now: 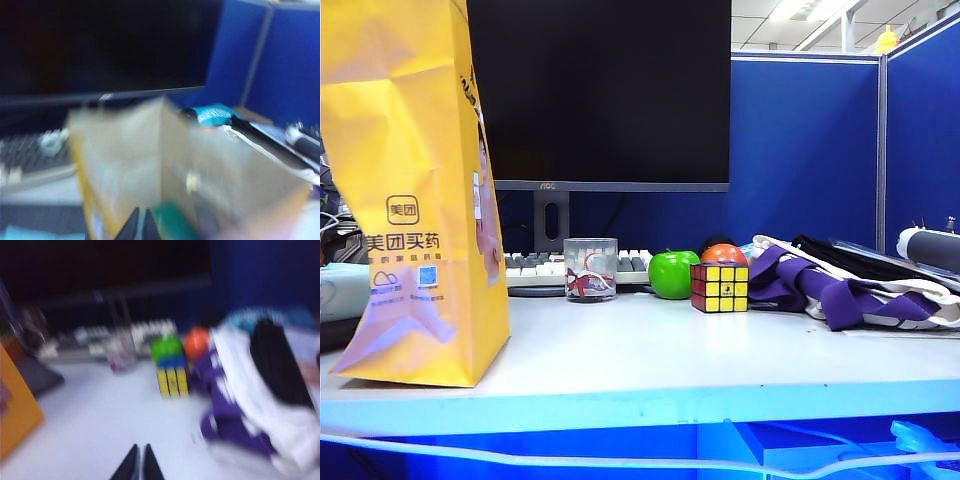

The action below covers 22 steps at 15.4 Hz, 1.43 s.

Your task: Pick up the Rubik's Cube and throw it into the yellow paper bag.

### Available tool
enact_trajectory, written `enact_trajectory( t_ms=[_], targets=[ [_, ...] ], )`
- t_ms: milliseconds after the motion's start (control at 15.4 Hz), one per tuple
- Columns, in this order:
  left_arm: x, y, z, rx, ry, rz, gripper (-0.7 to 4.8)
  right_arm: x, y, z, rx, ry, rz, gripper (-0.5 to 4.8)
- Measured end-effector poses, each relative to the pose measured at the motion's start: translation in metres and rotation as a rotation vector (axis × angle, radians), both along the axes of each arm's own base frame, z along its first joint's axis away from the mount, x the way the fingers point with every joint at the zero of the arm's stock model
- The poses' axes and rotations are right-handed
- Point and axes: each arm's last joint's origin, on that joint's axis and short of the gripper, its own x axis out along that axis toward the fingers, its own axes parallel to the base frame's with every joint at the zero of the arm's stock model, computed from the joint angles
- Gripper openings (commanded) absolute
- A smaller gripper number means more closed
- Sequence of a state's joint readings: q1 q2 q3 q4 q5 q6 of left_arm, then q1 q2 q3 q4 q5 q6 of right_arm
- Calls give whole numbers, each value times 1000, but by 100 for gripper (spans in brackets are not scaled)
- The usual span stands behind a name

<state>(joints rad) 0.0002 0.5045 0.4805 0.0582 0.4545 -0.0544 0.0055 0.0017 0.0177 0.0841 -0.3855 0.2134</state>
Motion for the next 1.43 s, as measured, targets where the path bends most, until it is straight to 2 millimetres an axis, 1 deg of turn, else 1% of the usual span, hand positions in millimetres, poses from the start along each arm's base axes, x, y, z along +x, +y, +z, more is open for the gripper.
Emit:
enact_trajectory(
  t_ms=[65, 130, 195, 260, 326, 391, 456, 586, 651, 716, 781, 847, 912, 977, 1042, 1107, 1172, 1237, 1302, 1433],
  targets=[
    [15, -1, 18, 33, 19, -26, 142, -1, 0, 7, 15, -20, -16, 122],
    [26, -1, 34, 75, 46, -57, 167, -3, -1, 16, 24, -42, -35, 122],
    [30, -2, 44, 103, 65, -76, 194, -5, -1, 24, 29, -63, -49, 123],
    [39, -2, 68, 152, 62, -88, 194, -6, -2, 35, 32, -75, -67, 127],
    [41, -2, 82, 187, 47, -89, 194, -4, -2, 43, 40, -63, -82, 149],
    [39, -2, 97, 226, 18, -94, 194, 6, -3, 49, 70, 1, -101, 184],
    [38, -3, 105, 250, -7, -100, 220, 19, -3, 50, 82, 80, -93, 185],
    [33, -4, 110, 285, -4, -162, 221, 54, 0, 55, 96, 224, -27, 185],
    [33, -5, 109, 288, 19, -200, 221, 78, 2, 66, 94, 249, 42, 185],
    [36, -6, 109, 279, 59, -241, 235, 101, 4, 76, 93, 246, 118, 185],
    [45, -7, 109, 259, 129, -302, 268, 134, 7, 94, 86, 217, 256, 185],
    [52, -7, 108, 245, 194, -325, 296, 163, 9, 106, 81, 214, 343, 187],
    [60, -10, 110, 242, 222, -343, 320, 181, 10, 111, 80, 222, 387, 203],
    [65, -14, 114, 244, 232, -361, 353, 197, 11, 113, 85, 241, 413, 275],
    [69, -19, 120, 250, 229, -379, 419, 210, 16, 117, 84, 243, 430, 458],
    [72, -26, 128, 269, 215, -370, 449, 226, 23, 117, 85, 260, 453, 479],
    [73, -31, 133, 291, 202, -341, 463, 238, 28, 115, 84, 276, 462, 479],
    [75, -43, 140, 333, 182, -272, 463, 252, 35, 108, 65, 290, 425, 479],
    [75, -46, 139, 350, 183, -231, 463, 263, 41, 106, 34, 278, 391, 479],
    [79, -49, 137, 350, 201, -212, 463, 285, 48, 104, -20, 297, 365, 479]
  ],
)
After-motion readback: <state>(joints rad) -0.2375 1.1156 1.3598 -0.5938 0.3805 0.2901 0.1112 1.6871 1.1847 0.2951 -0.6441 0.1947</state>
